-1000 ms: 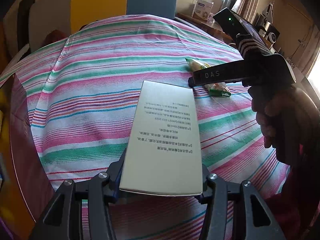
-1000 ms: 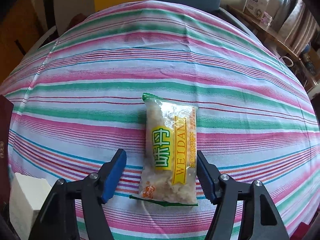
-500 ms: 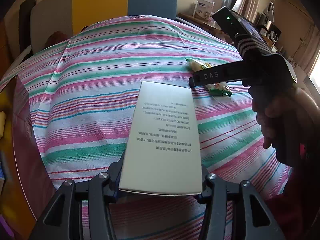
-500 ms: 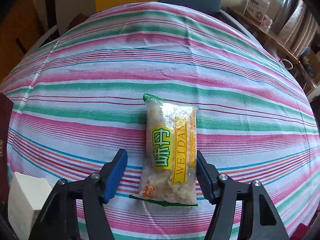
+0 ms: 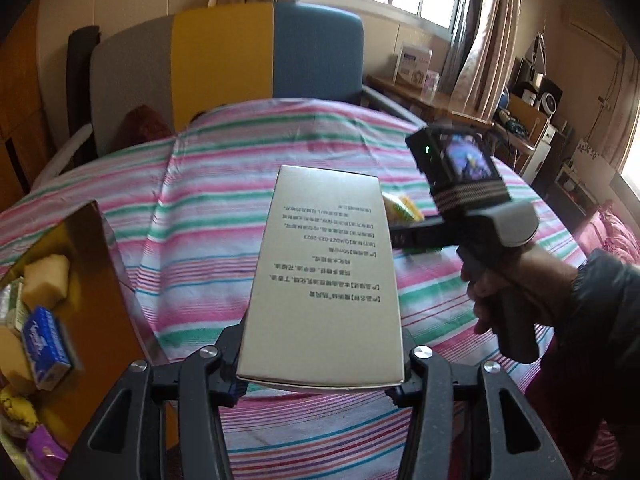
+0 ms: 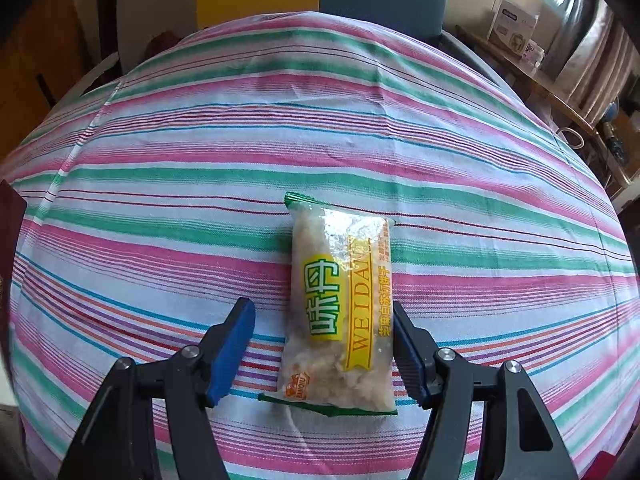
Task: Organize objects
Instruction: 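Carry the white box into the gold tray and open the left gripper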
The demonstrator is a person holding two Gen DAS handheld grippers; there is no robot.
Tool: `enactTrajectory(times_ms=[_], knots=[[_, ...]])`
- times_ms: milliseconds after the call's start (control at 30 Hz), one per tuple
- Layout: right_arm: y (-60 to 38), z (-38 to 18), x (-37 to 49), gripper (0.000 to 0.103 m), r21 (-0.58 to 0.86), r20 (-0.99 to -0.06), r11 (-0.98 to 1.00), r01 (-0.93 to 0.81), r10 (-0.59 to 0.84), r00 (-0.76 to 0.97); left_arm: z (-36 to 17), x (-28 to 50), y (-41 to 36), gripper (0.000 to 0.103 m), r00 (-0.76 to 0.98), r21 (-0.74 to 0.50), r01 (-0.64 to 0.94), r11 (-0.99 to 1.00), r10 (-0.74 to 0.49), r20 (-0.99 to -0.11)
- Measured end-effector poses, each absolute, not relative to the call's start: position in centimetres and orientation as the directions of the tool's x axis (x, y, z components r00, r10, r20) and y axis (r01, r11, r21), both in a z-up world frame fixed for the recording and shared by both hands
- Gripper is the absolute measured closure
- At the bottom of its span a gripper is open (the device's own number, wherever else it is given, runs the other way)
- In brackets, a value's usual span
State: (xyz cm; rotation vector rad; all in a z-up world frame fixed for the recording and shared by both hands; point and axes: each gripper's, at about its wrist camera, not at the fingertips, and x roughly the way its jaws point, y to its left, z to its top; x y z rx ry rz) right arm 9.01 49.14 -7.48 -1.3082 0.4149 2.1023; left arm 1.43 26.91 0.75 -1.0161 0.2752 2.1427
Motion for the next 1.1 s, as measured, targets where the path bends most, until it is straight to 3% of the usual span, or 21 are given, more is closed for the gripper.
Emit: enactTrajectory(times_ms=[533, 1100], knots=[[47.2, -7.1, 9.1, 0.037, -0.089, -0.87, -0.77, -0.631, 0.369, -0.327, 4.3, 0.7, 20.8, 0.052, -0.516, -0.11, -0.618, -0.779, 0.507, -0.691], [47.1, -6.9, 9.7, 0.038, -0.096, -0.866, -0.771, -0.63, 0.376, -0.328, 2.7, -1.5, 13.7, 0.051, -0.529, -0.161, -0.47, -0.868, 0.423, -0.736]])
